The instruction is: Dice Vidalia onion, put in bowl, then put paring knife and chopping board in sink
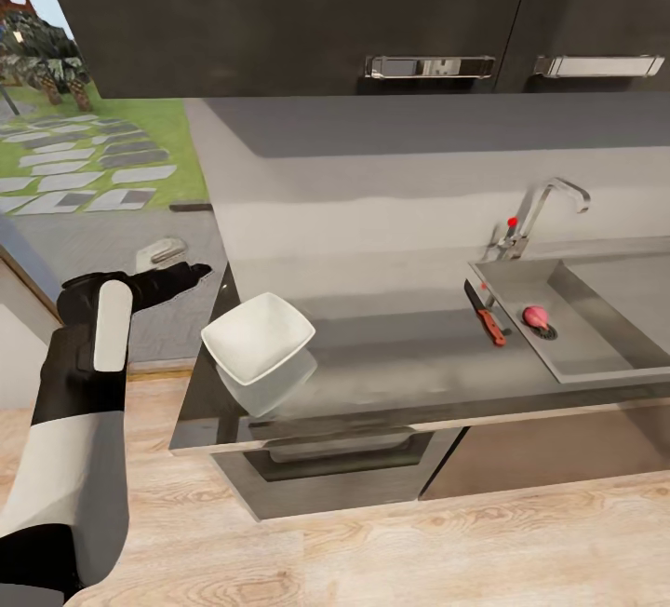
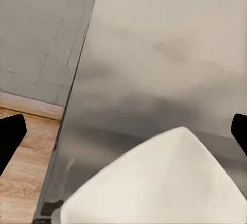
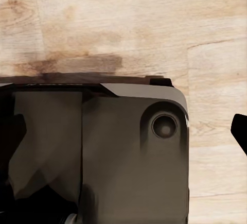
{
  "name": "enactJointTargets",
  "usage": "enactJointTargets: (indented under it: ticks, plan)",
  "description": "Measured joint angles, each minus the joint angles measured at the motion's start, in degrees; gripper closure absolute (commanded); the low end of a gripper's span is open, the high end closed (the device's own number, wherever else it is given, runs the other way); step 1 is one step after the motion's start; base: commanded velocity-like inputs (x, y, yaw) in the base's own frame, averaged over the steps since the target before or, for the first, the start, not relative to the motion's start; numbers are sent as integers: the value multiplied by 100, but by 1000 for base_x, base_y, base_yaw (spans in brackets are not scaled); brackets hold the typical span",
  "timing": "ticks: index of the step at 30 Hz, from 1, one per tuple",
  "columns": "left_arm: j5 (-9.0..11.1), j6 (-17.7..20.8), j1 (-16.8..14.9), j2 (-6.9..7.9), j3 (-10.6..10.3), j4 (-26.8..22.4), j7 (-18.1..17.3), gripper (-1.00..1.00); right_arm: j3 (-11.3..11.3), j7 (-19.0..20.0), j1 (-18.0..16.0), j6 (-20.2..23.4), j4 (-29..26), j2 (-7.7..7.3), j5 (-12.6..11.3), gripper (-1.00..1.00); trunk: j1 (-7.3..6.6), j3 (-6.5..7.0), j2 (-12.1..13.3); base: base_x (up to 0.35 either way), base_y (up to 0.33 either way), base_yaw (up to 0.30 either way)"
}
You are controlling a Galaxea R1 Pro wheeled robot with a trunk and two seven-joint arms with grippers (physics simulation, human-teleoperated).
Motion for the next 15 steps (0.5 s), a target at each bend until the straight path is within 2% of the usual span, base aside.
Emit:
enactJointTargets:
  ticks: [5,10,11,12,13,15]
  plan:
    - [-2,0,4,2,-10,38,0,-100,-3,0,0,-4,-1,6,3,-100,1,0,0,-31,-1,0]
    - [-9,0,10,-4,-55,160,-3,-100,-5,0,-1,-7,-7,8,5,-100,3,0,1,-222,-49,0]
    - [-6,-2,12,-7,-154,234,-5,-100,-6,0,-1,-8,-11,8,5,-100,3,0,1,-306,-91,0]
    - [5,-11,15,-2,-436,256,-5,-100,-4,0,-1,-8,-13,9,5,-100,3,1,1,-311,-93,0]
    - [-12,-13,15,5,-610,245,-3,-100,-5,0,1,-8,-15,12,5,-100,3,0,1,-314,-91,0]
    - [-24,-16,16,38,-851,177,-2,-100,-6,0,1,-8,-16,15,5,-100,3,0,1,-316,-87,0]
